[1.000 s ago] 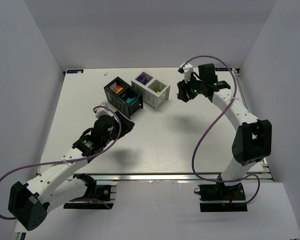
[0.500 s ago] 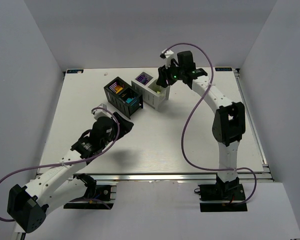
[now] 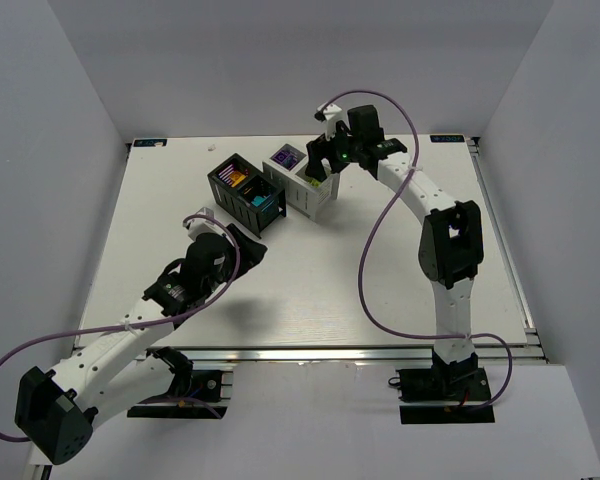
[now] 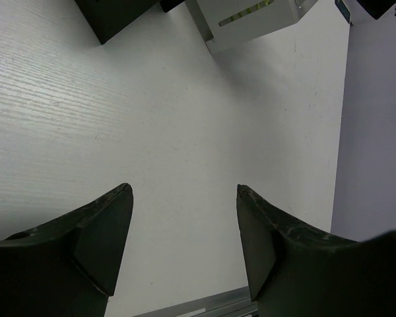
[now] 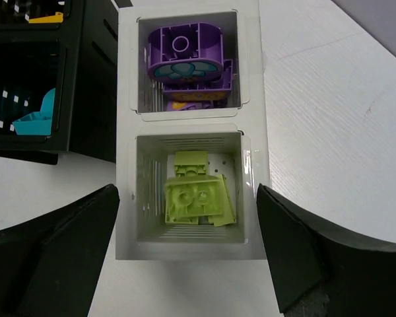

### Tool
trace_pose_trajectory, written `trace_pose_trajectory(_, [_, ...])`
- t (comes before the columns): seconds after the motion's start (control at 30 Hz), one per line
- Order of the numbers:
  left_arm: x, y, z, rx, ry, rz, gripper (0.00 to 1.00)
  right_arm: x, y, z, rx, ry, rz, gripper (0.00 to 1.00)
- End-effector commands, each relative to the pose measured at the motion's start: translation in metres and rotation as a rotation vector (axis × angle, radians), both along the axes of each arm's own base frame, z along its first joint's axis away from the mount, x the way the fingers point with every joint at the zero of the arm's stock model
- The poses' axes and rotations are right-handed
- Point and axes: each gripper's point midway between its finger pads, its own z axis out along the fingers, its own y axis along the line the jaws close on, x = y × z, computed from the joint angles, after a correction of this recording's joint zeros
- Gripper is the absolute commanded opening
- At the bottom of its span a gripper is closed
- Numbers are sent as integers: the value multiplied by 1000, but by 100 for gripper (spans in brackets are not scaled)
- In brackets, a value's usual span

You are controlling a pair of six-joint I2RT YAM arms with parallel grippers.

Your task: Sort the legos into containers by color

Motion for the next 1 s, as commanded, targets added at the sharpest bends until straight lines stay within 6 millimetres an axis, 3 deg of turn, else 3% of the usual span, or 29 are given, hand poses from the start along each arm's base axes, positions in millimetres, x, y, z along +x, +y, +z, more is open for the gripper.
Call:
trace_pose_trajectory(0.0, [4,2,10,-6,-33,12,74,8,5,31,30,-83,5,89])
trace_pose_trajectory(0.17, [5,3,16,1,-42,13,81,0,-3,54,20,-126,-1,89])
trace_pose_trajectory(0.2, [5,3,16,4,-42,11,83,-6,-8,70,19,-156,1,89])
trace_pose_trajectory(0.23, [5,3,17,5,-44,12,85,-9,-12,73,10,-165,-3,89])
trace_pose_trajectory(0.33, [6,3,22,12,-56,11,92,-31,-31,86,-30,-210,-1,89])
trace_pose_trajectory(0.37, [7,3,23,14,-57,11,95,-43,-40,106,-34,-258,-2,89])
trace_pose_trajectory(0.4, [7,3,25,17,-62,9,96,-52,-50,85,-83,-240,-3,89])
trace_pose_trajectory(0.43, [8,3,25,22,-62,7,97,-57,-61,82,-94,-232,-29,89])
trace_pose_trajectory(0.53, [9,2,29,21,-74,0,98,-98,-79,76,-47,-160,26,89])
trace_pose_trajectory(0.57, [9,1,30,18,-79,-2,98,-107,-90,87,-25,-170,12,89])
trace_pose_trajectory(0.6, [9,0,32,15,-82,-7,98,-112,-95,86,-18,-160,0,89])
trace_pose_trajectory(0.63, [9,0,33,16,-90,-9,98,-118,-104,69,-27,-124,-34,89])
trace_pose_trajectory(0.7, [10,0,37,15,-100,-15,98,-126,-118,70,-38,-144,-105,89])
trace_pose_trajectory(0.73, [10,0,39,20,-107,-19,98,-129,-129,52,-77,-117,-161,89])
trace_pose_trajectory(0.97, [13,-3,55,45,-146,-48,98,-157,-184,33,-109,-65,-343,89])
